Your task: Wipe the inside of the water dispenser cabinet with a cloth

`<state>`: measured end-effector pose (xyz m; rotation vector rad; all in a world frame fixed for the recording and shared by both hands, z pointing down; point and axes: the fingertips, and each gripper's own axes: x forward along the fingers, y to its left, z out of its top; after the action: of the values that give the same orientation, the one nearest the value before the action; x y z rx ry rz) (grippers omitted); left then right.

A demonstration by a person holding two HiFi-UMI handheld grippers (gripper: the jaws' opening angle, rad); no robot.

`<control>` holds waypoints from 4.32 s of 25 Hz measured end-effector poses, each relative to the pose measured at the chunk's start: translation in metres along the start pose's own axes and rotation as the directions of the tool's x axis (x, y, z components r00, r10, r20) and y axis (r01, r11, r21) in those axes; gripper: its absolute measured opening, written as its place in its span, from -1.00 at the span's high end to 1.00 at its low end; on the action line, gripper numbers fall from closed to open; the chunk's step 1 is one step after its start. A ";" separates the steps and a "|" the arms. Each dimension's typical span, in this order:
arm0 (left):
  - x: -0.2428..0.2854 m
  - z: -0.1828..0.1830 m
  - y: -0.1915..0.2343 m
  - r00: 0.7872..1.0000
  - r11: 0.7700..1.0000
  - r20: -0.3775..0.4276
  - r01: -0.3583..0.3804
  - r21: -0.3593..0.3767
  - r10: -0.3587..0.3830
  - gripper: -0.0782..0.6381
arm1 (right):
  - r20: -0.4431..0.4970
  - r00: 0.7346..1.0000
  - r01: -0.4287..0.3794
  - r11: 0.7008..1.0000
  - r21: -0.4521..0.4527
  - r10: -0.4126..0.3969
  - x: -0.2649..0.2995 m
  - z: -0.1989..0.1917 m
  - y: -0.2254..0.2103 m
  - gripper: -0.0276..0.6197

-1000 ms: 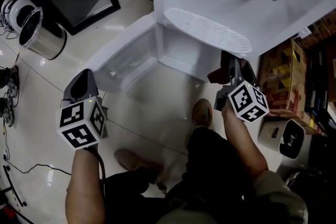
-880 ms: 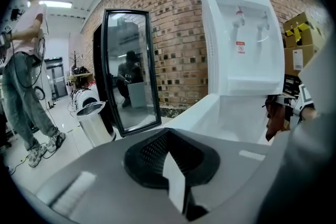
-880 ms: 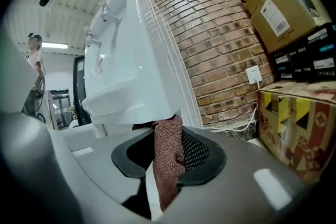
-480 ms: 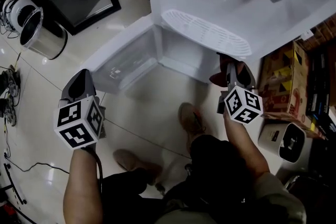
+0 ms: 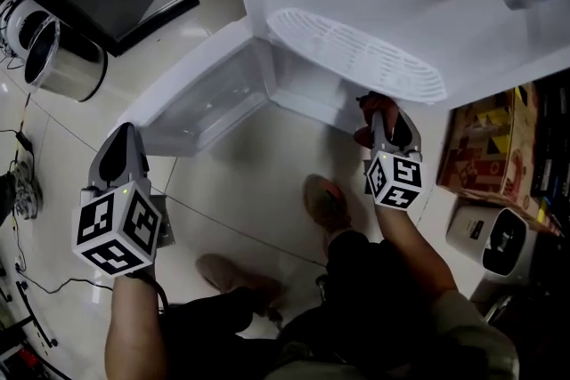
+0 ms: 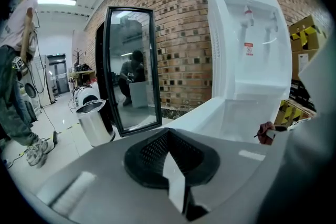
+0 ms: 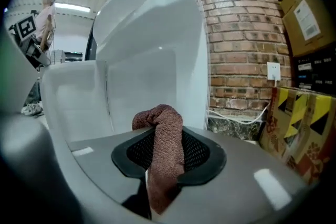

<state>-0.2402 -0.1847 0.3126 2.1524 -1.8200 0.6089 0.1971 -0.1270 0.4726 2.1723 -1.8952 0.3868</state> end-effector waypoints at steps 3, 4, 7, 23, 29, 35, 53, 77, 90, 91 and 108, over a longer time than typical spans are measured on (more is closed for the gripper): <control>0.001 0.002 -0.001 1.000 1.000 0.005 0.012 -0.005 -0.012 0.79 | -0.094 0.996 0.006 1.000 -0.027 -0.008 0.014 -0.036 0.002 0.51; 0.002 0.002 -0.001 1.000 1.000 0.008 0.016 -0.005 -0.016 0.79 | -0.120 0.993 0.011 0.999 -0.038 -0.016 0.018 -0.049 0.002 0.51; 0.003 0.003 0.000 1.000 1.000 0.012 0.025 -0.005 -0.025 0.79 | -0.214 0.977 0.003 0.998 -0.067 -0.018 0.032 -0.087 0.007 0.51; 0.004 0.003 -0.001 0.999 0.998 -0.001 0.054 -0.028 -0.054 0.79 | -0.373 0.928 -0.020 0.997 -0.080 -0.011 0.058 -0.148 0.025 0.50; 0.002 0.004 -0.001 0.998 0.998 0.010 0.066 -0.024 -0.065 0.79 | -0.169 0.971 -0.181 0.982 -0.055 0.170 0.077 -0.065 0.098 0.51; 0.002 0.003 -0.001 0.997 0.997 0.016 0.071 -0.016 -0.071 0.79 | -0.112 0.984 -0.133 0.988 0.078 0.142 0.147 -0.022 0.118 0.50; 0.002 0.003 -0.001 0.998 0.998 0.009 0.062 -0.013 -0.062 0.79 | -0.389 0.890 0.226 0.971 -0.073 -0.237 0.179 -0.092 0.032 0.52; -0.005 0.000 -0.008 0.997 0.997 0.001 0.080 -0.010 -0.080 0.79 | -0.338 0.937 -0.112 0.993 -0.038 0.092 0.158 -0.084 0.150 0.50; -0.005 -0.002 -0.011 0.996 0.996 -0.002 0.092 -0.010 -0.092 0.79 | -0.438 0.884 0.183 0.983 -0.003 -0.166 0.101 -0.128 0.039 0.50; -0.006 -0.002 -0.012 0.995 0.995 -0.002 0.096 -0.009 -0.096 0.79 | -0.443 0.879 0.194 0.981 -0.003 -0.176 0.095 -0.130 0.032 0.50; -0.011 -0.002 -0.015 0.996 0.996 0.000 0.084 0.005 -0.084 0.79 | -0.187 0.969 -0.193 0.966 -0.173 0.160 0.091 -0.062 0.134 0.51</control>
<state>-0.2275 -0.1711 0.3104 2.2197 -1.7202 0.5949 0.0735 -0.2084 0.5623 1.7953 -1.9486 0.3927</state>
